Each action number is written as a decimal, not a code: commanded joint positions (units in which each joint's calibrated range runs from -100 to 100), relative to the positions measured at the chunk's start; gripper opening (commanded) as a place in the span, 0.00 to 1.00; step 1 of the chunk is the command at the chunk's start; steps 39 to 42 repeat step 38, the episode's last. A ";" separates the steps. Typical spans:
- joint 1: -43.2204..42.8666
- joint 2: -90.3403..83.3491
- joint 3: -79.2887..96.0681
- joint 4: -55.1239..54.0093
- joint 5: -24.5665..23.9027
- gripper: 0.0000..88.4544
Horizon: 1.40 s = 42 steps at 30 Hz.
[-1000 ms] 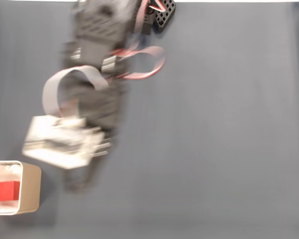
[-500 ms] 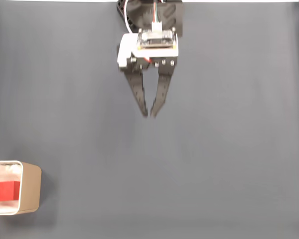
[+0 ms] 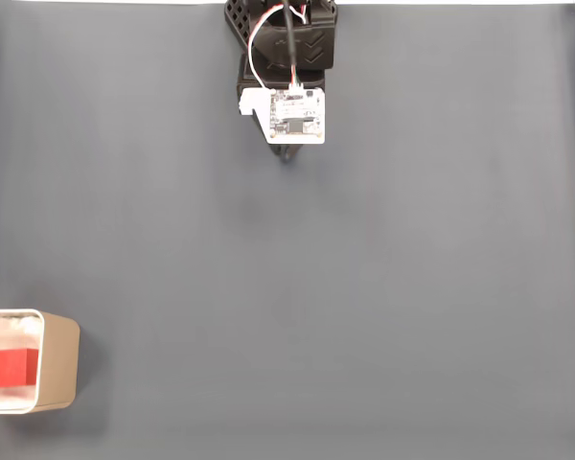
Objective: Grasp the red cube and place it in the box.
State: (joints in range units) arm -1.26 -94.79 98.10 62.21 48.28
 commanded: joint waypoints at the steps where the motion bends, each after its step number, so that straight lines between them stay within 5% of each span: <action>1: -1.44 -3.74 1.72 9.67 -1.66 0.00; 42: 0.62 -5.21 1.72 13.69 0.63 0.01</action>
